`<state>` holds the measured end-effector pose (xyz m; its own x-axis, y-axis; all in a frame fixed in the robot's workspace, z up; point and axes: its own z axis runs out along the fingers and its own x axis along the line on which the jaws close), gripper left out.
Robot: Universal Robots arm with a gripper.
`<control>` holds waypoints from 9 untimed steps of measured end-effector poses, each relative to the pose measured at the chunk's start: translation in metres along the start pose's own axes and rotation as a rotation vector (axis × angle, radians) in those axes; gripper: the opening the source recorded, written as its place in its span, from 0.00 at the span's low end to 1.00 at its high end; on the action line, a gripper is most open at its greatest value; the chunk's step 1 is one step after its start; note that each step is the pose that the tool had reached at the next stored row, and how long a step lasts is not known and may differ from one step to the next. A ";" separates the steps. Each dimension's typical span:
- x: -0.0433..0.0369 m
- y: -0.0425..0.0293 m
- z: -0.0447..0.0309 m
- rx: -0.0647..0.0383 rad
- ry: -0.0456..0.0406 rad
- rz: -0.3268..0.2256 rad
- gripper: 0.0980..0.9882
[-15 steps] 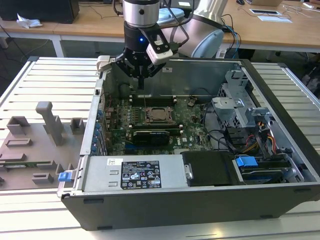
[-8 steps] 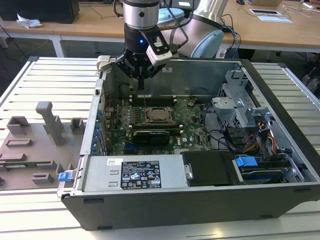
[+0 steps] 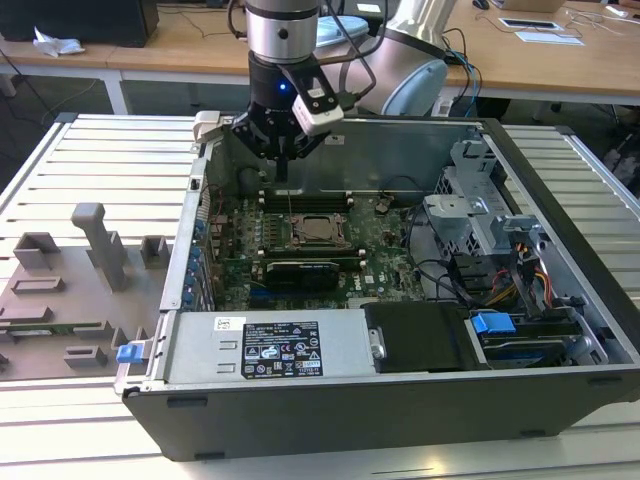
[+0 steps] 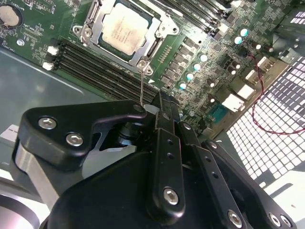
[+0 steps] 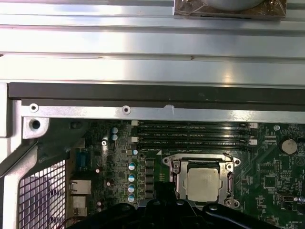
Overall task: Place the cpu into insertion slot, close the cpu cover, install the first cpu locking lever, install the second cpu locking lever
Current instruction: 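Install the first cpu locking lever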
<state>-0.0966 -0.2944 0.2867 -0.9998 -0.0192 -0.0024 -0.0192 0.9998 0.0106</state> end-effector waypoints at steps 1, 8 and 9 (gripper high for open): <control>0.0000 0.0001 0.0007 0.000 0.0000 0.000 0.01; 0.0000 0.0003 0.0085 0.000 0.0000 0.000 0.01; 0.0000 0.0003 0.0101 0.000 0.0000 0.000 0.01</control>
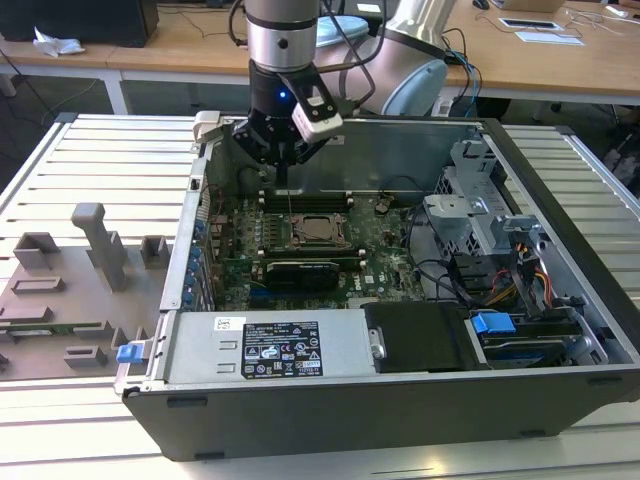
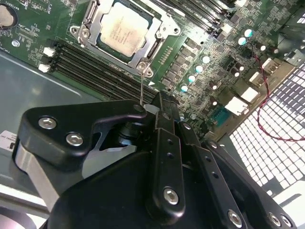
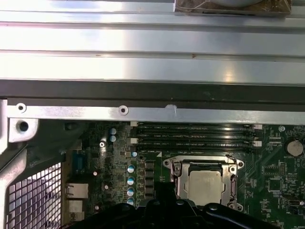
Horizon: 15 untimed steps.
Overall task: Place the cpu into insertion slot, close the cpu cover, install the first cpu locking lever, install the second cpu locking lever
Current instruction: 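Install the first cpu locking lever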
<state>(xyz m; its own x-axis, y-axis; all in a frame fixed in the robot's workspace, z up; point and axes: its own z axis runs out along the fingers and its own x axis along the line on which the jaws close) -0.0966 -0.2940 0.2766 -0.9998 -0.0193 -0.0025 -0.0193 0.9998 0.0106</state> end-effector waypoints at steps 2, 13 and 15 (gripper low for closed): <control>0.0001 0.0002 0.0025 0.000 0.0001 0.000 0.01; 0.0018 0.0112 0.0100 0.000 0.0001 0.000 0.01; 0.0017 0.0129 0.0108 0.000 0.0000 0.000 0.01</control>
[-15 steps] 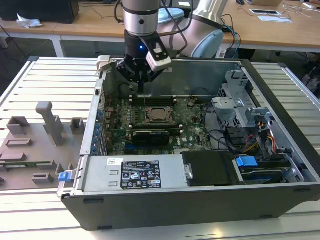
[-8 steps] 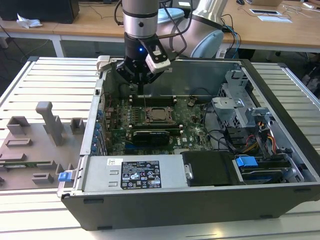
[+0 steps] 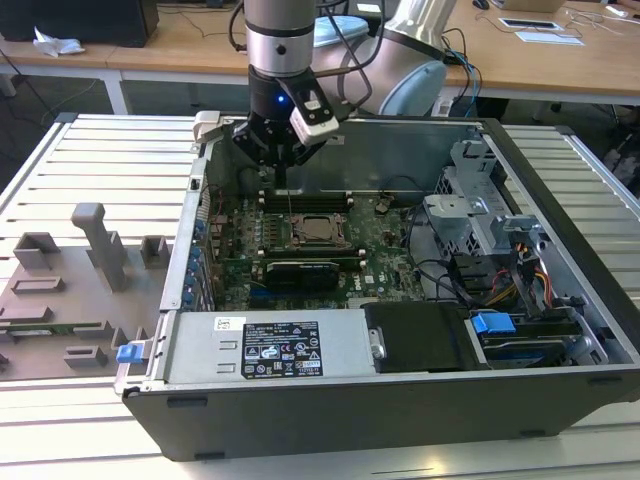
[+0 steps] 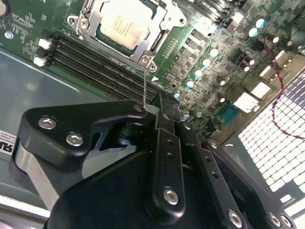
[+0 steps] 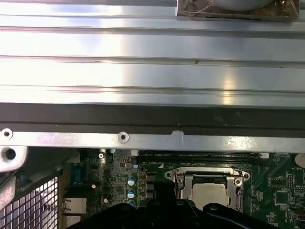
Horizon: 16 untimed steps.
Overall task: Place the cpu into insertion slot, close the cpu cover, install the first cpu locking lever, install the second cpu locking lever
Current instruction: 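Install the first cpu locking lever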
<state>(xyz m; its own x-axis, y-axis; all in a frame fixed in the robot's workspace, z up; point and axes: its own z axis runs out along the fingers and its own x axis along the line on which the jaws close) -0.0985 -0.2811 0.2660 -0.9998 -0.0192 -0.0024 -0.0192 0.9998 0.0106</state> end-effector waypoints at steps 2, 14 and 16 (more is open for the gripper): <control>-0.0019 0.0005 0.0004 0.000 0.0001 0.000 0.01; -0.0228 0.0006 0.0065 0.000 0.0001 0.000 0.01; -0.0228 0.0005 0.0107 0.000 0.0001 0.000 0.01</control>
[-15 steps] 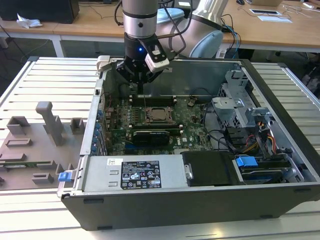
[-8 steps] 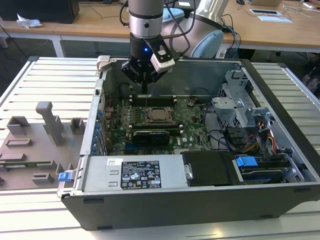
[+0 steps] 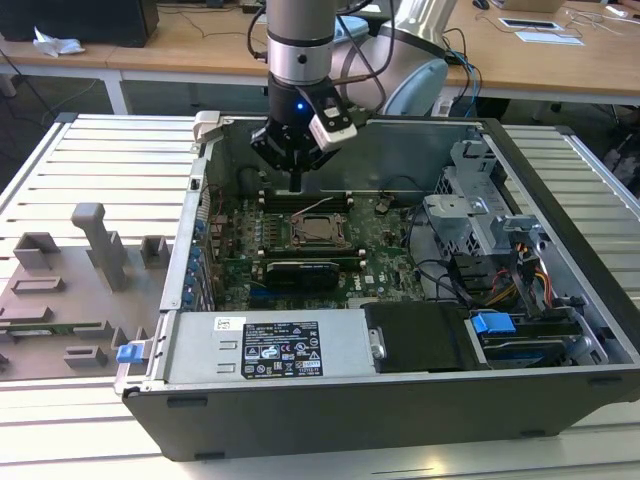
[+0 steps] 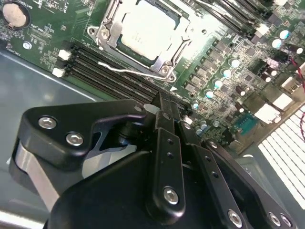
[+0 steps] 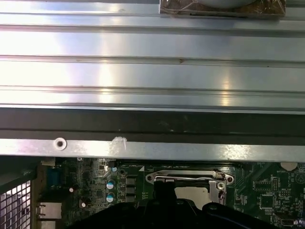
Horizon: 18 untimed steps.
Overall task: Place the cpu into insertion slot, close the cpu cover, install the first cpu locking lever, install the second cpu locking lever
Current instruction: 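Install the first cpu locking lever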
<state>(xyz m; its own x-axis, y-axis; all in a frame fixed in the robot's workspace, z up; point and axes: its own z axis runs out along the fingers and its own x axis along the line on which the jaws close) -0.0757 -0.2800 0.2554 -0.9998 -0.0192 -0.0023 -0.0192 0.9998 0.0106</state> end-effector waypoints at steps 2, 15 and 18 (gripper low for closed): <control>0.0000 -0.0001 0.0041 0.000 0.0000 0.000 0.01; 0.0001 -0.0005 0.0312 0.000 -0.0001 0.000 0.01; 0.0001 -0.0005 0.0356 -0.002 -0.0001 0.000 0.01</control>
<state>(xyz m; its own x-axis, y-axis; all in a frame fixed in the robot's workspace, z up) -0.0757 -0.2801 0.2197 -0.9998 -0.0191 -0.0024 -0.0191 0.9997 0.0124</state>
